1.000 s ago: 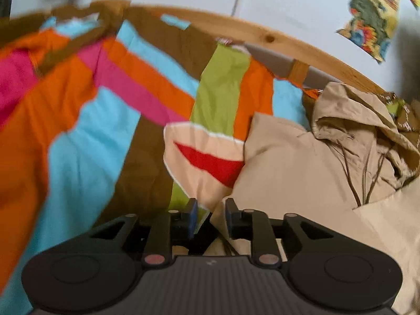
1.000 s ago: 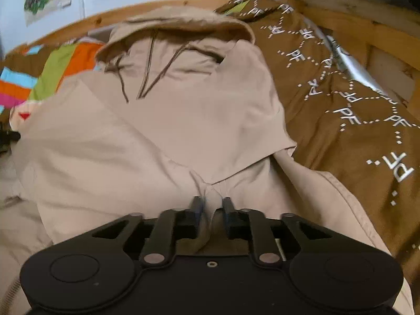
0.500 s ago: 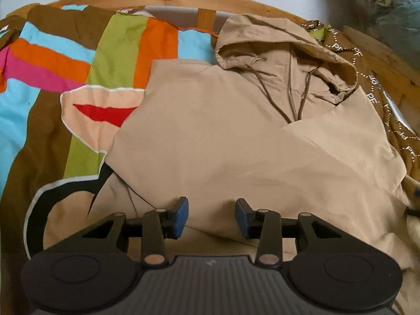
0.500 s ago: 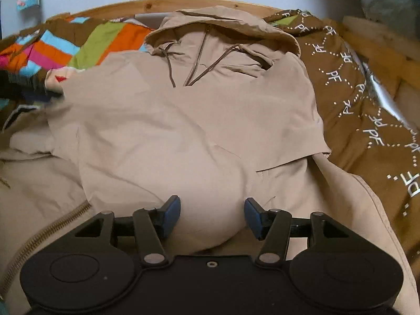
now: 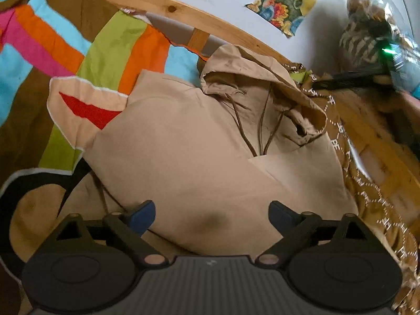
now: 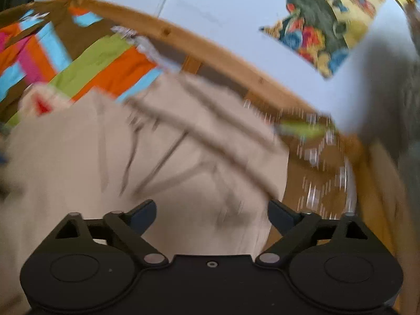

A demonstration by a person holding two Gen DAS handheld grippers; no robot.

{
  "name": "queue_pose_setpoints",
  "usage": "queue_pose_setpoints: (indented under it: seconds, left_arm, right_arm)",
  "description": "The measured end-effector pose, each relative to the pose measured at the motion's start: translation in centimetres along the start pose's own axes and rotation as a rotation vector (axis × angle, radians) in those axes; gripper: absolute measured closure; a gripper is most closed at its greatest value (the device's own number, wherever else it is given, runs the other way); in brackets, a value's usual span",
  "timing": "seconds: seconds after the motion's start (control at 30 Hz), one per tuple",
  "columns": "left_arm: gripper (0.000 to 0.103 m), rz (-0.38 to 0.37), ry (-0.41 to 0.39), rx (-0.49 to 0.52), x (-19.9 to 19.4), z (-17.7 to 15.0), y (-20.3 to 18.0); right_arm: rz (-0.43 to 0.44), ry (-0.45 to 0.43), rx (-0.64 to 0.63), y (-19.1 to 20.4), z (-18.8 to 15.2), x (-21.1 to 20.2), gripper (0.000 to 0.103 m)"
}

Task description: Fold large clothes

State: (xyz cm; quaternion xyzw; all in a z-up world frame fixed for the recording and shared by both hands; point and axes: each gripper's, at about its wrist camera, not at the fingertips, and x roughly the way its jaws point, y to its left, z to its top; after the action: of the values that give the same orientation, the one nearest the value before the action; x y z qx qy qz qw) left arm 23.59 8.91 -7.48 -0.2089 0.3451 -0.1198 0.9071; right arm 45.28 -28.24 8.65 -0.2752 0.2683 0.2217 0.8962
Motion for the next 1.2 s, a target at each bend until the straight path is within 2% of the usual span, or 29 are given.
queue_pose_setpoints:
  seconds: [0.07,0.17,0.23,0.33,0.43,0.47,0.5,0.53,0.57,0.7,0.87,0.93,1.07,1.1,1.13,1.17,1.2]
  left_arm:
    - [0.005,-0.022,0.022,-0.029,0.8,0.1,0.7]
    - [0.005,-0.033,0.036,-0.037,1.7,0.1,1.3]
    - [0.005,-0.037,0.04,-0.032,2.1,0.1,1.5]
    - [0.004,-0.043,0.042,-0.021,2.3,-0.1,1.5]
    - [0.004,-0.042,0.044,-0.01,2.4,-0.1,1.4]
    - [0.004,-0.043,0.044,-0.011,2.4,-0.1,1.4]
    - [0.004,-0.044,0.044,-0.013,2.4,-0.1,1.4]
    - [0.004,-0.044,0.045,-0.016,2.4,0.0,1.4]
    - [0.004,-0.044,0.044,-0.018,2.3,0.1,1.4]
    - [0.005,-0.028,0.029,-0.022,1.9,0.5,1.2]
    - [0.005,0.0,-0.013,0.016,0.9,0.8,0.6]
    - [0.005,0.015,-0.011,0.001,0.7,0.8,0.5]
    - [0.005,0.023,0.01,-0.003,0.4,0.4,0.3]
    - [0.005,0.024,0.009,0.008,0.3,0.3,0.2]
    - [0.005,0.021,0.005,0.018,0.3,0.3,0.2]
    - [0.004,0.015,-0.002,0.029,0.2,0.3,0.1]
    - [0.004,0.01,-0.008,0.039,0.3,0.3,0.0]
  right_arm:
    - [-0.045,-0.012,-0.013,-0.5,2.9,4.1,0.009]
    - [-0.038,0.037,0.025,-1.2,5.8,9.1,0.009]
    - [-0.041,0.034,0.023,-1.3,6.7,11.2,0.009]
    - [-0.103,0.037,0.003,-1.2,7.4,13.6,0.01]
    - [-0.109,0.038,0.057,-2.1,8.1,15.7,0.021]
    - [-0.097,0.038,0.074,-2.3,8.3,16.2,0.032]
    - [-0.085,0.039,0.091,-2.5,8.4,16.4,0.055]
    - [-0.067,0.037,0.11,-2.5,8.5,16.4,0.069]
    - [-0.053,0.035,0.126,-2.5,8.5,16.3,0.093]
    - [-0.055,-0.031,0.126,-1.9,7.9,13.7,0.103]
    - [-0.075,-0.123,0.111,-1.0,7.5,8.4,0.103]
    - [-0.069,-0.161,0.074,-0.2,7.4,6.1,0.103]
    - [-0.092,-0.106,0.014,1.1,6.7,5.0,0.101]
    - [-0.103,-0.098,0.015,1.3,6.6,5.1,0.08]
    - [-0.11,-0.096,0.009,1.5,6.4,5.3,0.066]
    - [-0.115,-0.098,-0.012,1.7,6.2,5.6,0.04]
    - [-0.125,-0.1,-0.046,2.0,6.0,6.1,0.029]
